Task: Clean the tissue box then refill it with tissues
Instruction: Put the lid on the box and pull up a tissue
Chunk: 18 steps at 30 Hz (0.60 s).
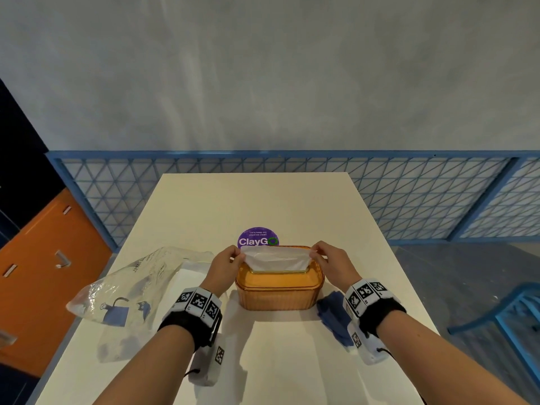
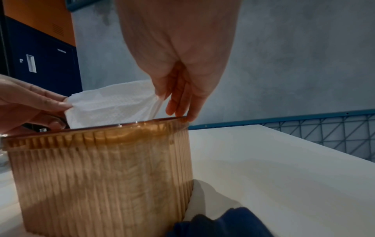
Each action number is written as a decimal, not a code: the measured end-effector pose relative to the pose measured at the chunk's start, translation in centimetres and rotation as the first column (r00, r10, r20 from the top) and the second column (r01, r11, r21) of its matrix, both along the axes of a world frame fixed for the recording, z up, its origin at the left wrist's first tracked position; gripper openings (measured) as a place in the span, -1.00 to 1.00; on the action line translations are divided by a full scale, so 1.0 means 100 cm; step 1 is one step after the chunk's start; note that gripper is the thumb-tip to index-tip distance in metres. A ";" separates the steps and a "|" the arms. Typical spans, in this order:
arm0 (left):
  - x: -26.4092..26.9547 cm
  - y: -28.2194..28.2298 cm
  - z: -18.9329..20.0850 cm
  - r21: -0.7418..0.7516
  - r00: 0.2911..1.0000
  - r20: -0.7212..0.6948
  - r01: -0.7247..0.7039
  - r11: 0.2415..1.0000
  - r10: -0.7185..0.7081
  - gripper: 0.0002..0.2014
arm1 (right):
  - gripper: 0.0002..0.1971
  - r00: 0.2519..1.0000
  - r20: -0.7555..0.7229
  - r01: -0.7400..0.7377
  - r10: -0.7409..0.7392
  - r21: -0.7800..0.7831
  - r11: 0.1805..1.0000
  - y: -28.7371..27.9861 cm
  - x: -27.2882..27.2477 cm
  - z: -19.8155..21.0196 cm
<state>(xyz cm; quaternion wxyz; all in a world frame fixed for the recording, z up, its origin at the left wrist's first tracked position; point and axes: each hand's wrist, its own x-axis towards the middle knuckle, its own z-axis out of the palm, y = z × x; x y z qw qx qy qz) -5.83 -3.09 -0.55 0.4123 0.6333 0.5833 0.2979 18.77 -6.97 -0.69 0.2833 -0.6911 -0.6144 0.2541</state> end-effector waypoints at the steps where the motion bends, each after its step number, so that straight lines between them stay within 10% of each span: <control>1: -0.002 -0.002 0.001 0.008 0.999 -0.032 0.017 1.000 -0.016 -0.93 | -0.75 1.000 -0.013 -0.007 0.007 0.006 1.000 -0.002 0.002 -0.003; 7: -0.019 -0.019 -0.012 -0.053 0.928 -0.226 0.292 0.955 -0.296 -0.15 | -0.15 0.975 -0.013 -0.219 0.220 -0.177 0.960 -0.023 0.017 -0.019; 18: -0.008 -0.023 -0.021 0.004 0.961 -0.104 0.256 0.967 -0.255 -0.07 | 0.02 0.970 -0.045 -0.241 0.238 -0.264 0.934 0.001 0.026 -0.025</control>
